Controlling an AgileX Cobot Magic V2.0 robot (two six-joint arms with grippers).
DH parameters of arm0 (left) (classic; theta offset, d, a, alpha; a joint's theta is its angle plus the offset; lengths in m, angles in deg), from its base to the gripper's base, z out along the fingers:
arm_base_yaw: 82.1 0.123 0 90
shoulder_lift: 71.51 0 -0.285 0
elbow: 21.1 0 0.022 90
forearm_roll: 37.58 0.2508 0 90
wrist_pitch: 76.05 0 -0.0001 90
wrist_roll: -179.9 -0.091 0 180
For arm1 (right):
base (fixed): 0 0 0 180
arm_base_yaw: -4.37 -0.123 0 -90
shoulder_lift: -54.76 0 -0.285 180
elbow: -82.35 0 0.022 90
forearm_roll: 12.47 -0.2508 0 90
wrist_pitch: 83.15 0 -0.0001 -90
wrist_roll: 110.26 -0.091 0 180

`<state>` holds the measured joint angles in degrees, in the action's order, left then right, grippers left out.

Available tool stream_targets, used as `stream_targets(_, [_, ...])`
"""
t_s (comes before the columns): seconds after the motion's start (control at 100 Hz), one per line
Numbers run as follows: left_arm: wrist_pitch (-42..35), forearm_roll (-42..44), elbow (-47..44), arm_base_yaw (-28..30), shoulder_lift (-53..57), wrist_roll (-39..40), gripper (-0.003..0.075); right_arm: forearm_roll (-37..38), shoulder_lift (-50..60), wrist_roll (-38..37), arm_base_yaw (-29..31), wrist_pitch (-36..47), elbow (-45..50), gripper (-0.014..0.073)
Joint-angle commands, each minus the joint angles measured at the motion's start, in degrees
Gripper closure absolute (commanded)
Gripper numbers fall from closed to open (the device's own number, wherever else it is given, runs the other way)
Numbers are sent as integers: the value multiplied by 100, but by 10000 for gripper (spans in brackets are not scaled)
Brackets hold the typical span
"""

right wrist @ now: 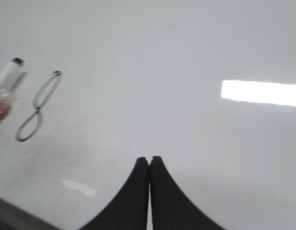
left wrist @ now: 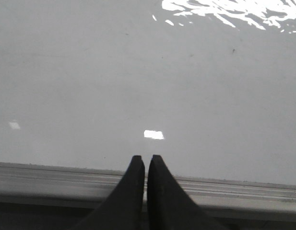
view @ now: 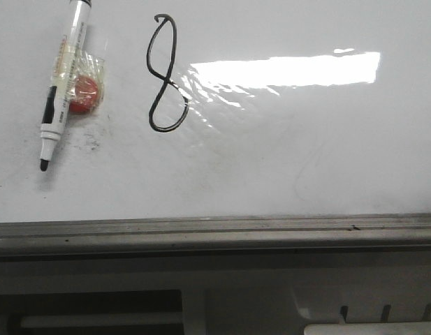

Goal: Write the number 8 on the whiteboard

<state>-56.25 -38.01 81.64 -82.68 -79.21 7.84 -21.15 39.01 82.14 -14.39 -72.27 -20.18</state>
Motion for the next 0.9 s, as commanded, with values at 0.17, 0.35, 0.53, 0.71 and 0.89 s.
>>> stream_targets(0.17, [-194,-52,-181,2,170,47,741,1152,-43,-1000,1893,202,101,657])
stream_targets(0.35, [-205,-52,-181,2,170,47,741,1271,379,-1095,2886,-636,101,657])
stream_targets(0.53, [-205,-52,-181,2,170,47,741,1243,972,-1085,3457,-2066,101,657])
stream_targets(0.71, [-217,-52,-181,2,170,47,741,1218,975,-1085,3457,-2827,101,657])
stream_targets(0.89, [-217,-52,-181,2,170,47,741,1168,975,-1085,3457,-2827,101,657])
